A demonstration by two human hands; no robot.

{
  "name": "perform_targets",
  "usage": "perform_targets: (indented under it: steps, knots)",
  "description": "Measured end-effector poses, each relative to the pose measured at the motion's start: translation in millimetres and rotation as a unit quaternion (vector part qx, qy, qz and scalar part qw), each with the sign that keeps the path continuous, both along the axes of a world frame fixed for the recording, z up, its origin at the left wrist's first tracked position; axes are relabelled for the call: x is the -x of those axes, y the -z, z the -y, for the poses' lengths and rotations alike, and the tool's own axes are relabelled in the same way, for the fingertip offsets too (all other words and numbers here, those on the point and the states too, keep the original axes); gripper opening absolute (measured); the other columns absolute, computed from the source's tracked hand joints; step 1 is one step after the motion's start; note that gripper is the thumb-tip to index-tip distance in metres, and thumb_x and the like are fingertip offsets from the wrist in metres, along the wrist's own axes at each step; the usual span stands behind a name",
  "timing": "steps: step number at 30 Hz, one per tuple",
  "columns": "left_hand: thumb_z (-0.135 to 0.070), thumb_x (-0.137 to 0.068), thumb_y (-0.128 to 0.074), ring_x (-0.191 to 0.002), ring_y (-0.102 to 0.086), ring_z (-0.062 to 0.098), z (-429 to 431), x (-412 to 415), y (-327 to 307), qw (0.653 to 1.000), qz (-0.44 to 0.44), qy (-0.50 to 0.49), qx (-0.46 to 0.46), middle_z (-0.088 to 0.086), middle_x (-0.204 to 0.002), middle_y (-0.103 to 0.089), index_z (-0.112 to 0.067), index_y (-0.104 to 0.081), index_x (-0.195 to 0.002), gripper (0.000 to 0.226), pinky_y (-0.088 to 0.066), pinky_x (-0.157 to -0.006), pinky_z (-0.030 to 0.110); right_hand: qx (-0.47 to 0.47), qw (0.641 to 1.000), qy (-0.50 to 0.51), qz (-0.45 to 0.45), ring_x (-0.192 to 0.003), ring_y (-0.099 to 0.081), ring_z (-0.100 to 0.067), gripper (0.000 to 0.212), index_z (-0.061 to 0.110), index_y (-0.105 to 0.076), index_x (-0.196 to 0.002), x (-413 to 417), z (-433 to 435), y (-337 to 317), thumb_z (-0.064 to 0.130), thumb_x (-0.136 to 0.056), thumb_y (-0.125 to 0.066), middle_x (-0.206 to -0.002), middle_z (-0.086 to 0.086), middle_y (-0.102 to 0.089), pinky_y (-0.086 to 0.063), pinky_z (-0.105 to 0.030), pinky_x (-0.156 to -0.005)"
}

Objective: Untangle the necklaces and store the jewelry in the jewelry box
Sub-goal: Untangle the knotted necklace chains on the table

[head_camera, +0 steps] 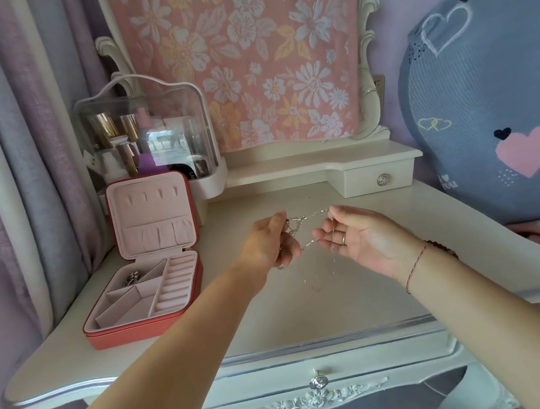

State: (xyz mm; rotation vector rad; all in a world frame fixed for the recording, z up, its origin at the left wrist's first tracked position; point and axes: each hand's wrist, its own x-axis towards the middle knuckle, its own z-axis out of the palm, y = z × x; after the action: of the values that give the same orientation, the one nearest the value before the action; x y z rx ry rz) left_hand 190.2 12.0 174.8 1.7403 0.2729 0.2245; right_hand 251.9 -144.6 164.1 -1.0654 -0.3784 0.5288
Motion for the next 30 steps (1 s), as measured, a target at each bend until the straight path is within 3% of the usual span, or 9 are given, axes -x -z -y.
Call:
perform_targets:
  steps: [4, 9, 18, 21, 25, 30]
  knots:
    - [-0.029, -0.104, -0.035, -0.037, -0.04, 0.016, -3.6, -0.6, 0.1, 0.999, 0.003, -0.011, -0.031, 0.002, -0.043, -0.057, -0.014, -0.04, -0.074, 0.033, -0.029, -0.043, 0.022, 0.043, 0.999, 0.0, 0.016, -0.051, -0.051, -0.014, 0.018, 0.012, -0.052, -0.078, -2.1, 1.9, 2.3, 0.018, -0.095, -0.051, -0.06, 0.0, -0.043, -0.05, -0.031, -0.07]
    - [-0.028, -0.104, -0.035, -0.037, -0.036, 0.016, -7.5, 1.2, -2.1, 0.999, 0.014, -0.016, -0.045, 0.003, -0.044, -0.057, -0.014, -0.038, -0.072, 0.035, -0.033, -0.044, 0.02, 0.156, 0.984, 0.006, 0.08, -0.039, -0.027, -0.008, 0.015, 0.011, -0.059, -0.081, -1.4, 11.0, -1.1, 0.019, -0.094, -0.057, -0.058, 0.003, -0.042, -0.041, -0.023, -0.05]
    - [-0.035, -0.104, -0.037, -0.036, -0.02, 0.013, -18.8, 1.5, -7.1, 0.988, 0.025, 0.017, -0.149, 0.004, -0.052, -0.064, -0.013, -0.039, -0.076, 0.035, -0.02, -0.037, 0.022, 0.282, 0.948, -0.024, 0.148, -0.041, -0.032, -0.008, 0.011, 0.009, -0.067, -0.08, -6.4, 26.1, -17.0, 0.019, -0.084, -0.07, -0.059, 0.0, -0.046, -0.045, -0.022, -0.05]
    - [-0.035, -0.104, -0.038, -0.033, -0.017, 0.011, -21.0, 1.8, -11.3, 0.992, 0.033, 0.039, -0.116, 0.007, -0.053, -0.064, -0.013, -0.037, -0.077, 0.034, -0.015, -0.033, 0.021, 0.308, 0.936, -0.044, 0.163, -0.043, -0.035, -0.009, 0.021, 0.006, -0.069, -0.084, -5.3, 29.3, -19.7, 0.025, -0.075, -0.074, -0.059, 0.0, -0.045, -0.048, -0.023, -0.052]
    - [-0.038, -0.103, -0.039, -0.032, -0.016, 0.011, -25.6, -0.5, -11.6, 0.995, 0.036, 0.053, -0.073, 0.007, -0.053, -0.064, -0.012, -0.041, -0.078, 0.036, -0.011, -0.035, 0.022, 0.303, 0.94, -0.035, 0.154, -0.044, -0.041, -0.008, 0.007, 0.007, -0.068, -0.081, -4.4, 30.5, -16.5, 0.013, -0.083, -0.07, -0.062, -0.001, -0.053, -0.049, -0.024, -0.051]
    - [-0.039, -0.103, -0.039, -0.03, -0.017, 0.01, -23.9, 0.1, -15.1, 0.996, 0.037, 0.053, -0.066, 0.006, -0.05, -0.063, -0.012, -0.041, -0.078, 0.037, -0.012, -0.033, 0.019, 0.277, 0.952, -0.005, 0.132, -0.057, -0.052, -0.008, 0.007, 0.011, -0.068, -0.082, -3.0, 27.7, -8.9, 0.015, -0.087, -0.067, -0.081, 0.002, -0.069, -0.041, -0.019, -0.045]
